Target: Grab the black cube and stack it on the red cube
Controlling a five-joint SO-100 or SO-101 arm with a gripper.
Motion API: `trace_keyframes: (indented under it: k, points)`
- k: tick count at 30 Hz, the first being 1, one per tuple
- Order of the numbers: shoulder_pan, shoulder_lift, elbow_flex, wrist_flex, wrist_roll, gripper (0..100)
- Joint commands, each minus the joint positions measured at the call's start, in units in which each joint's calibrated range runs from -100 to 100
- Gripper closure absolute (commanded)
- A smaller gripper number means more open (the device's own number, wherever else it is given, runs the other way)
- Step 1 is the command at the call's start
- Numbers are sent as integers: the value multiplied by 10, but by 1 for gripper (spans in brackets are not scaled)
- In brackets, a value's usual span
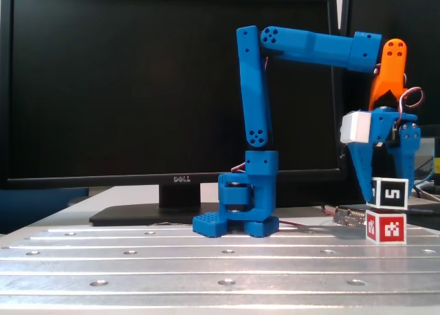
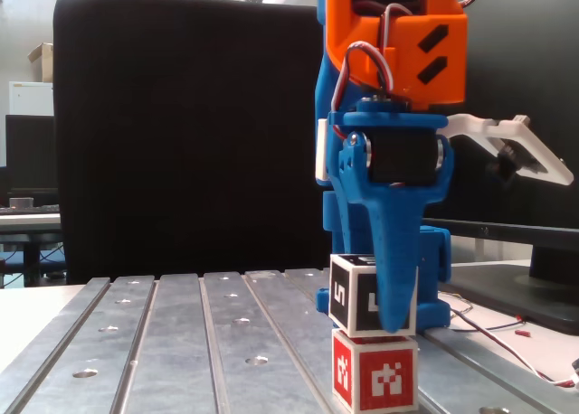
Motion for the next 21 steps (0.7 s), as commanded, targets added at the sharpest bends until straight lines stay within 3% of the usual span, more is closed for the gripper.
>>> trace_keyframes:
  k: [1, 21]
  points:
    - [-5, -21, -3, -9, -3, 84]
    - [-5, -26, 33, -27, -4, 84]
